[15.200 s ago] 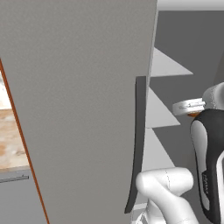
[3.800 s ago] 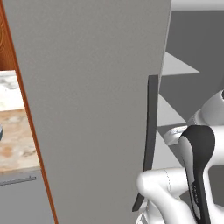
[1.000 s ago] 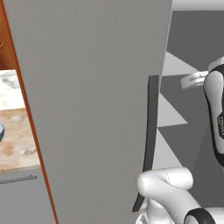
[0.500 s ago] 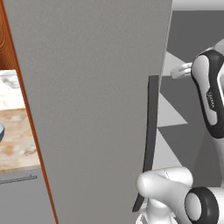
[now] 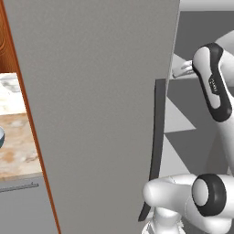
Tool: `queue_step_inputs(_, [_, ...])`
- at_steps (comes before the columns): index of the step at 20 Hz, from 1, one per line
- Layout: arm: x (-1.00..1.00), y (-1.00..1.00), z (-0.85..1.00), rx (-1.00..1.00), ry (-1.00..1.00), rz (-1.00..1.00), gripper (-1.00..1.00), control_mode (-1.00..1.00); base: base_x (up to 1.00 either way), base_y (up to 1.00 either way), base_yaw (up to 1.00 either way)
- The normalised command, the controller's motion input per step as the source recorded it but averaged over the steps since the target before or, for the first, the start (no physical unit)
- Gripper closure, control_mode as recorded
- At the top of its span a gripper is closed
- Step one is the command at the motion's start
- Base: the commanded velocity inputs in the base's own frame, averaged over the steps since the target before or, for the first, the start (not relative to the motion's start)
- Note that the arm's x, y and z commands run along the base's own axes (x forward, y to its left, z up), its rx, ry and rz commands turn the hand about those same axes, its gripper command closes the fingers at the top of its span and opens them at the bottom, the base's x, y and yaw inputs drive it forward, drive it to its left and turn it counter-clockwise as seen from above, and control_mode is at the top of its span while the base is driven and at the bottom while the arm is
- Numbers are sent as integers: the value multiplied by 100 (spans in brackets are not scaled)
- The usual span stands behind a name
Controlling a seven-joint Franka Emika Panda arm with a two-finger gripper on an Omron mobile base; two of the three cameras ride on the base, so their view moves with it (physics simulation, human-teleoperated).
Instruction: Take the pear, tangerine, and lime from the freezer and place them in the bowl on the counter.
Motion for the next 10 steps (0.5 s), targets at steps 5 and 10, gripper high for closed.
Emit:
queue_step_inputs(5, [59,0,0,0,-1,5,-100,-100,0,0,0])
queue_step_inputs(10, [47,0,0,0,0,4,-100,-100,0,0,0])
